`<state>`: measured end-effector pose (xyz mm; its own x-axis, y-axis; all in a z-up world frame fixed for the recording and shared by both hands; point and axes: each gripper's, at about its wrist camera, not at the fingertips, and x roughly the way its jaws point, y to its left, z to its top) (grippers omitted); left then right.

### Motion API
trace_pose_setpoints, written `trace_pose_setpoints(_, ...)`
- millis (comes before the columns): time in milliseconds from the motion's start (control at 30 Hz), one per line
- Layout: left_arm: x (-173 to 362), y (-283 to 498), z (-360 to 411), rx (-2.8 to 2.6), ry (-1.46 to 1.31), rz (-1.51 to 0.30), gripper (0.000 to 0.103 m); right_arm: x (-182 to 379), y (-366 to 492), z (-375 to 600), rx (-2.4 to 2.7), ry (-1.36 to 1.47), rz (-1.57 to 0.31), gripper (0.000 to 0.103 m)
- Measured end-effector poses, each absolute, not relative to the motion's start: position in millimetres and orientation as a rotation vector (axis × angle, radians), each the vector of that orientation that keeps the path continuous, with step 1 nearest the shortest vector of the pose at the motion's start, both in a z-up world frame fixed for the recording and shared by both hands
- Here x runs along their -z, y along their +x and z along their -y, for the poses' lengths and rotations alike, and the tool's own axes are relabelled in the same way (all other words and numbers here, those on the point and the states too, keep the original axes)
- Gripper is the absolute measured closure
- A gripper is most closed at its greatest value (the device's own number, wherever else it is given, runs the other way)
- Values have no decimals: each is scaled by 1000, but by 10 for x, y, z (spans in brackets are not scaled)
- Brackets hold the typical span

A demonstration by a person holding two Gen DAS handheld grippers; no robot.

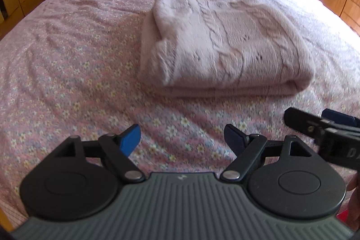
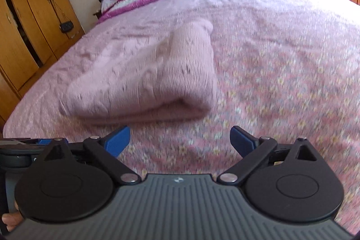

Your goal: Fold small clothes

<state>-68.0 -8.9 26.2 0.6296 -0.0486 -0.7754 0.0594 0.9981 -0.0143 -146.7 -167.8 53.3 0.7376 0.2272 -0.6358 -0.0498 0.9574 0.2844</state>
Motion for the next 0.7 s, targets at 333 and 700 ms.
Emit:
trace_pose_setpoints(333,-63,-605,109,-1,13,-938,20,-200,-1370,1642,-125,267,-831,1)
trace_pose_setpoints(700,-35,-642,152,-1,41,-923,20,-161,-1337,1640,-126,267,-837,0)
